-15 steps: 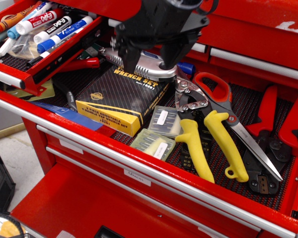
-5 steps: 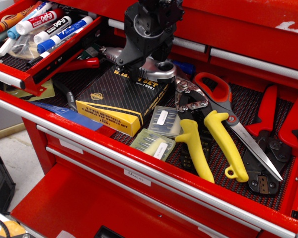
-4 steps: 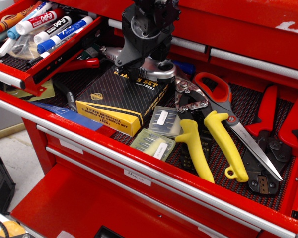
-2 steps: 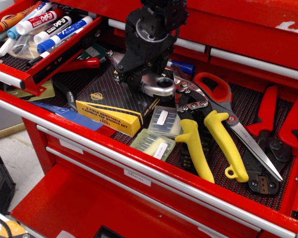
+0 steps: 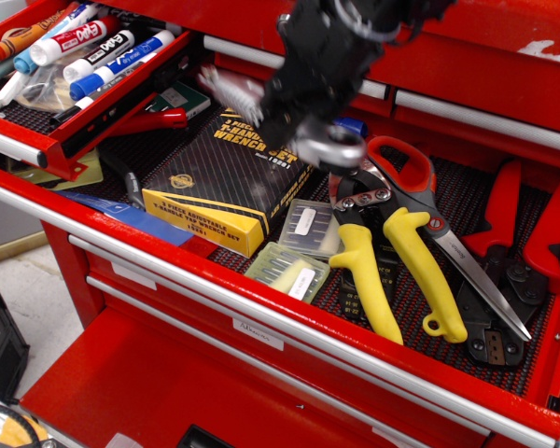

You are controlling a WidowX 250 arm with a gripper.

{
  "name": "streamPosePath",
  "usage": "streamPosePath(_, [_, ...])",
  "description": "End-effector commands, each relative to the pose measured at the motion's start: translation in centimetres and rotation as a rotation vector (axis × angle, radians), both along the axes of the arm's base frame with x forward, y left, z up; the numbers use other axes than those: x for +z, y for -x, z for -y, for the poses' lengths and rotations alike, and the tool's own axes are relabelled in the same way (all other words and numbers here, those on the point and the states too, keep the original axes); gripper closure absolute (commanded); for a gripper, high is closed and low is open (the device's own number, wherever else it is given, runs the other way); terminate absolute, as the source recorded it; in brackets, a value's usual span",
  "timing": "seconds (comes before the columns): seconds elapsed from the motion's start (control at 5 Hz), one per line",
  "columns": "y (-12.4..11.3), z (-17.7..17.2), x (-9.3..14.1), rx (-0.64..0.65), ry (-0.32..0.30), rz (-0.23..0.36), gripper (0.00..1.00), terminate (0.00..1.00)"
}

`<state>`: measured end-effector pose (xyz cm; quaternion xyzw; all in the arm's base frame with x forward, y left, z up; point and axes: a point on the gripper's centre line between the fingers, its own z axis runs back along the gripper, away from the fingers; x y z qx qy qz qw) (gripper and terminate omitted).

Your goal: Pick up box cutter and put into drawer

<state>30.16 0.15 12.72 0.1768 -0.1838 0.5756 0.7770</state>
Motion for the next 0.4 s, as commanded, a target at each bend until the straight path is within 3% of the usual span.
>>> streamPosePath(0.0, [0.9,-7.6,5.3,-0.145,-0.116,0.084,1.0,0.0])
streamPosePath(0.2, [0.7,-12.2,5.1,-0.305,-0.121,0.07,1.0,0.0])
